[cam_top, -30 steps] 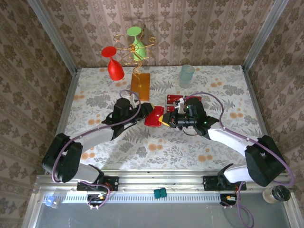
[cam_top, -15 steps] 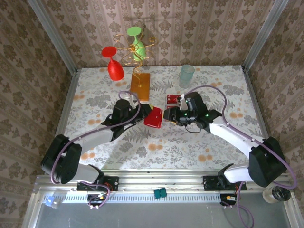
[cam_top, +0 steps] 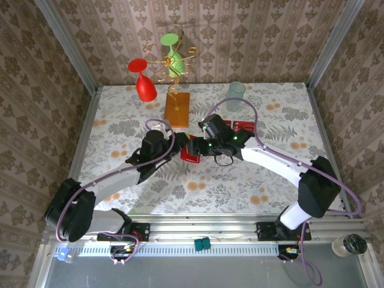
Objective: Put the credit cards into the card holder
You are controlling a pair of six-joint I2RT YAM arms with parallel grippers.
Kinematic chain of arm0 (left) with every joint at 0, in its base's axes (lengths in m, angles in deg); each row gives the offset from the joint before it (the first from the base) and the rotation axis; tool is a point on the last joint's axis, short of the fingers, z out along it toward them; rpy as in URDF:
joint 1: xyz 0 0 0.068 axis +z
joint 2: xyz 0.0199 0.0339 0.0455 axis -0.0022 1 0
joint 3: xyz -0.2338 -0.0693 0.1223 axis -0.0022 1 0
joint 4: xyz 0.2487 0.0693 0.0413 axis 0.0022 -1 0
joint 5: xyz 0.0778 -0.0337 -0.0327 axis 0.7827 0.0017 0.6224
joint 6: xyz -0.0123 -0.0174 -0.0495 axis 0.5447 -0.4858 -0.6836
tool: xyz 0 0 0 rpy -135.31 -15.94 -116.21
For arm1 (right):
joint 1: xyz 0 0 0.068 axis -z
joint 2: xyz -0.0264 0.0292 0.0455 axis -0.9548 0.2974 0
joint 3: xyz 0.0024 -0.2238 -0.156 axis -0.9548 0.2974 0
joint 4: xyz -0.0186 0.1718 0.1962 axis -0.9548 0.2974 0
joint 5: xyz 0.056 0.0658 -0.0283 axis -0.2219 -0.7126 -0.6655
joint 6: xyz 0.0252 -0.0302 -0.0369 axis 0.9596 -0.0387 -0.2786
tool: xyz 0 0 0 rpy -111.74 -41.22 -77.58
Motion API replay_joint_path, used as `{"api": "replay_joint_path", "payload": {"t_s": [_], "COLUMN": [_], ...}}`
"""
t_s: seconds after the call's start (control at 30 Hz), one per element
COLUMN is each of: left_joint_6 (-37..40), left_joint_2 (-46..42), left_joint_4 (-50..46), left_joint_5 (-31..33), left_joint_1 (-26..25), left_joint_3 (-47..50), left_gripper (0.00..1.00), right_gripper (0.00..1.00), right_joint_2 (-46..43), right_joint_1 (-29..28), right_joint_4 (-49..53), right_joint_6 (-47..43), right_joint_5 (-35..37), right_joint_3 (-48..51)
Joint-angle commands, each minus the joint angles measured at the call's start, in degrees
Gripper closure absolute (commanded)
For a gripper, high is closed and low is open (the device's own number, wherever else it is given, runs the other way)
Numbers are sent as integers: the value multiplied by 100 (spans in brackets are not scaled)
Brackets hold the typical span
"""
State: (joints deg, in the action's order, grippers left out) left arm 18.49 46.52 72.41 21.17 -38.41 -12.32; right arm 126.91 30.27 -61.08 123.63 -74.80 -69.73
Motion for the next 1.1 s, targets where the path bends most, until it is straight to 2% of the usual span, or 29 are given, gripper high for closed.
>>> {"api": "replay_joint_path", "payload": {"t_s": [0.0,0.13,0.3,0.43,0.53,0.63,0.73,0.9,1.07], "left_joint_6": [-194,-222,-227,-243,-217,-212,-373,-873,-1414], "left_joint_2": [-258,-324,-361,-390,-422,-441,-458,-406,-441], "left_joint_4": [123,112,112,136,118,92,234,885,1336], "left_joint_5": [177,225,212,206,215,223,259,363,603], "left_joint_1": [-67,-96,-101,-106,-101,-44,47,159,172], "left_joint_3": [15,14,-11,-20,-63,-99,-99,-99,-125], "left_gripper": [100,100,100,100,100,100,100,100,100], "right_gripper": [43,57,70,71,72,69,61,40,39], "right_joint_2": [205,272,138,-220,-670,-1358,-1969,-2466,-2287], "right_joint_1": [-102,-121,-91,157,446,583,724,862,885], "right_joint_4": [300,271,236,147,33,86,-207,-1943,-3338], "right_joint_6": [-166,-94,-1,172,272,305,382,1194,2040], "right_joint_5": [806,1440,1849,1879,1617,1413,635,-1092,-1644], "right_joint_3": [-229,-71,398,1030,1567,1874,2180,2739,2866]}}
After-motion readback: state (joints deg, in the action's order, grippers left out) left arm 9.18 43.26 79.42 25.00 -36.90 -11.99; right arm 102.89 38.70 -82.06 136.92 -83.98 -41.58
